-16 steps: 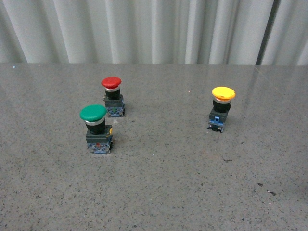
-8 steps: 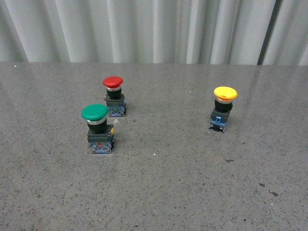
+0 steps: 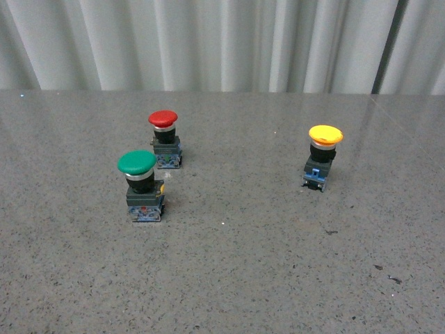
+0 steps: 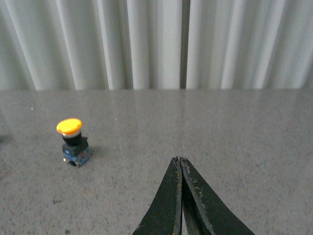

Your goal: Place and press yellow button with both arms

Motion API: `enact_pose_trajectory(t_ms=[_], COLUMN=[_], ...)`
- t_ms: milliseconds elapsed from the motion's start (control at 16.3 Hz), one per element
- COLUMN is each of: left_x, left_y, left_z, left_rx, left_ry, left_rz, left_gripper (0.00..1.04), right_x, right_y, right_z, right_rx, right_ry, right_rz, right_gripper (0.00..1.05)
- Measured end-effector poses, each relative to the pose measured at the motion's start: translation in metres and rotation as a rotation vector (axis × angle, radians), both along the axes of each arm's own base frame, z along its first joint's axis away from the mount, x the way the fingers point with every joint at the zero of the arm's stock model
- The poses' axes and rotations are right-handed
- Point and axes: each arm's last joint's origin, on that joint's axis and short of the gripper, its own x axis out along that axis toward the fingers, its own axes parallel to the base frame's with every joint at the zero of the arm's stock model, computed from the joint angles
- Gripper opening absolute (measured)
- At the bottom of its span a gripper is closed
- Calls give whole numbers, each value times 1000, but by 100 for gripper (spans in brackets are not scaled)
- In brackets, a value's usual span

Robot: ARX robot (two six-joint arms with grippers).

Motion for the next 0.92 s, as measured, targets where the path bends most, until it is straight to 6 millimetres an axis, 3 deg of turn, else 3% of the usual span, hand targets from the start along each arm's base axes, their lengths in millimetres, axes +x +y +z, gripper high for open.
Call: enact_pose_trajectory(t_ms=[921], left_x=[0], left_y=[0], left_z=[0], left_rx=[0], left_ry=[0], left_rz=[0], left_gripper=[98], right_x=[-16], right_y=[0], right_z=[-4], right_rx=[0], right_ry=[-1], right_rz=[0], right_gripper=[2])
